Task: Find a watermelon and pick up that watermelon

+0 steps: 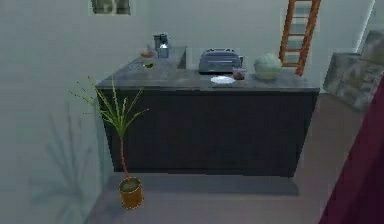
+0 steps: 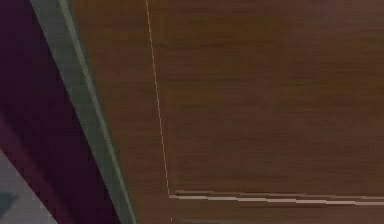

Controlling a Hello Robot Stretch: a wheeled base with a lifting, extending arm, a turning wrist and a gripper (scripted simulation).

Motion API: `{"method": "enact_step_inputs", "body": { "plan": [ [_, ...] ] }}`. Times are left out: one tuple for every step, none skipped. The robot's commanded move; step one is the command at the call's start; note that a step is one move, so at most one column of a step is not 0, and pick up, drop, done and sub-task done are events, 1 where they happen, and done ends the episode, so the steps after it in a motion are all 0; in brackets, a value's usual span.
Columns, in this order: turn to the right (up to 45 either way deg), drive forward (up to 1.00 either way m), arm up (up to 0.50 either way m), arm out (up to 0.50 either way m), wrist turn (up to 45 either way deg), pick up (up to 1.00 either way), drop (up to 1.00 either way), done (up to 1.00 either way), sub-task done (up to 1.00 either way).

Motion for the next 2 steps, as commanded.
{"method": "enact_step_inputs", "body": {
  "plan": [
    [3.0,0.00,0.00,0.00,0.0,0.00,0.00,0.00,0.00],
    [0.0,1.00,0.00,0.00,0.0,0.00,0.00,0.00,0.00]
  ]
}}
